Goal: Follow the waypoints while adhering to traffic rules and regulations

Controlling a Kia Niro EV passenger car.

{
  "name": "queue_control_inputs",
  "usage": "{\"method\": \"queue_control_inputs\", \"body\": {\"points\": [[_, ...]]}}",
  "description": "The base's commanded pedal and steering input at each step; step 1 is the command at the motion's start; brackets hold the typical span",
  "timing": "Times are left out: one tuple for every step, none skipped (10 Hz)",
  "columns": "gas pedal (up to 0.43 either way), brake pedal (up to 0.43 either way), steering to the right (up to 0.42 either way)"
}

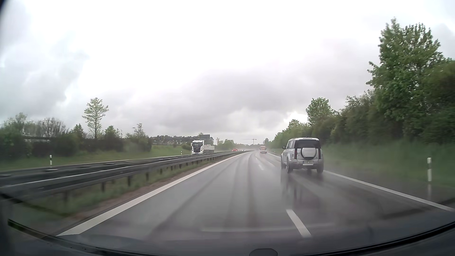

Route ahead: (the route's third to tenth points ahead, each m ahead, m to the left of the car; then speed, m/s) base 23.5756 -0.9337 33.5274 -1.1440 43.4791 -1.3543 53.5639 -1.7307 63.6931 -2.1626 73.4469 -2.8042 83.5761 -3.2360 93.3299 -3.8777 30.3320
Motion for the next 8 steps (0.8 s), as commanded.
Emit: {"method": "queue_control_inputs", "body": {"points": [[0.409,0.0,0.006],[0.409,0.0,0.005],[0.409,0.0,0.005],[0.409,0.0,0.006],[0.409,0.0,0.005],[0.409,0.0,0.005],[0.409,0.0,0.005],[0.409,0.0,0.005]]}}
